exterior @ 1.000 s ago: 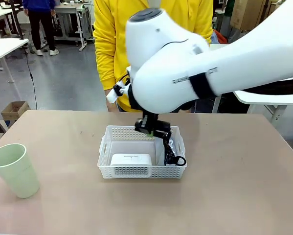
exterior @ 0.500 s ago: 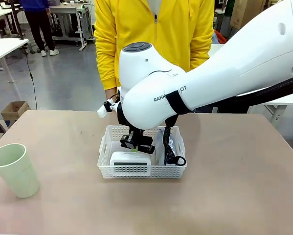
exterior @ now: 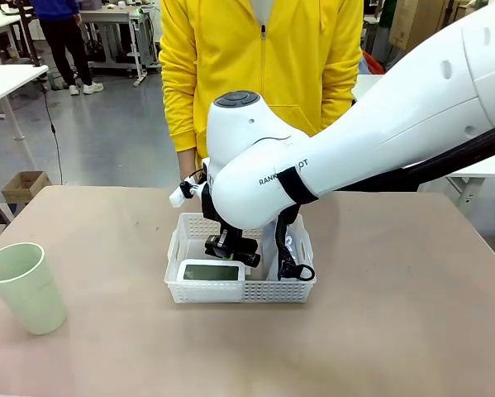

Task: Efficiently arrange items inside the basket to fit them all.
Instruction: Pick up the Stapler and place it inside the Organizing basket.

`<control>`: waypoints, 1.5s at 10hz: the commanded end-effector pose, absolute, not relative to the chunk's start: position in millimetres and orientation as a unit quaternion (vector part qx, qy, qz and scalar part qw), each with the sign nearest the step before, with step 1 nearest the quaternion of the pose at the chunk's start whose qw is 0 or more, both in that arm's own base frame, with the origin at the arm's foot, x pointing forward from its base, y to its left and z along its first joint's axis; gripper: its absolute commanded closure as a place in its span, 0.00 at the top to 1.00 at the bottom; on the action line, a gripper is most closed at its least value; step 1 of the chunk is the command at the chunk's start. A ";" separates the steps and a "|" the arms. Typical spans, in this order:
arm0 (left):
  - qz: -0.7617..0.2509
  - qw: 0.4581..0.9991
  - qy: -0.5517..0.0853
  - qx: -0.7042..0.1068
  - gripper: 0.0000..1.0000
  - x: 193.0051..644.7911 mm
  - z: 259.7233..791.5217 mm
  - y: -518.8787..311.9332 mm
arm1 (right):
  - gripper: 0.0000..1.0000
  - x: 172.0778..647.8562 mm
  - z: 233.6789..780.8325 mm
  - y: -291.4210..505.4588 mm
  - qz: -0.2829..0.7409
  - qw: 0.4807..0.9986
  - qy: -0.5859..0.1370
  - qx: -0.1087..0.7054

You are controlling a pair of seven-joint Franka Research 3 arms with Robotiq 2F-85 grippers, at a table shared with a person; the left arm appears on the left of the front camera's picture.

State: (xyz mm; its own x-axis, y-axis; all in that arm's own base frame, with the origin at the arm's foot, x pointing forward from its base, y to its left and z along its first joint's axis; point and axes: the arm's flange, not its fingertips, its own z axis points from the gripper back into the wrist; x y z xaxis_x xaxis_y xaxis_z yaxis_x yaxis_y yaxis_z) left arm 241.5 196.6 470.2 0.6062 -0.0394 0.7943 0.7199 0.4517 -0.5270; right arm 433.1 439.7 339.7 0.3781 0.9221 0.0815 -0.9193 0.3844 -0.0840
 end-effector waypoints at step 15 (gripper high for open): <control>-0.253 0.761 -0.378 -0.463 0.97 240.9 472.5 196.1 | 1.00 430.8 351.7 421.9 0.559 0.826 -0.078 0.004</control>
State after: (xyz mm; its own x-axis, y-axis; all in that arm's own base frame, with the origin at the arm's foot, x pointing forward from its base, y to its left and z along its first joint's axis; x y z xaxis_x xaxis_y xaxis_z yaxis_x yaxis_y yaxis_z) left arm 241.5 196.6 470.2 0.6062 -0.0394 0.7943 0.7199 0.4517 -0.5270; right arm 437.2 435.2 346.7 0.3696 0.9241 0.0975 -0.9214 0.3781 -0.0900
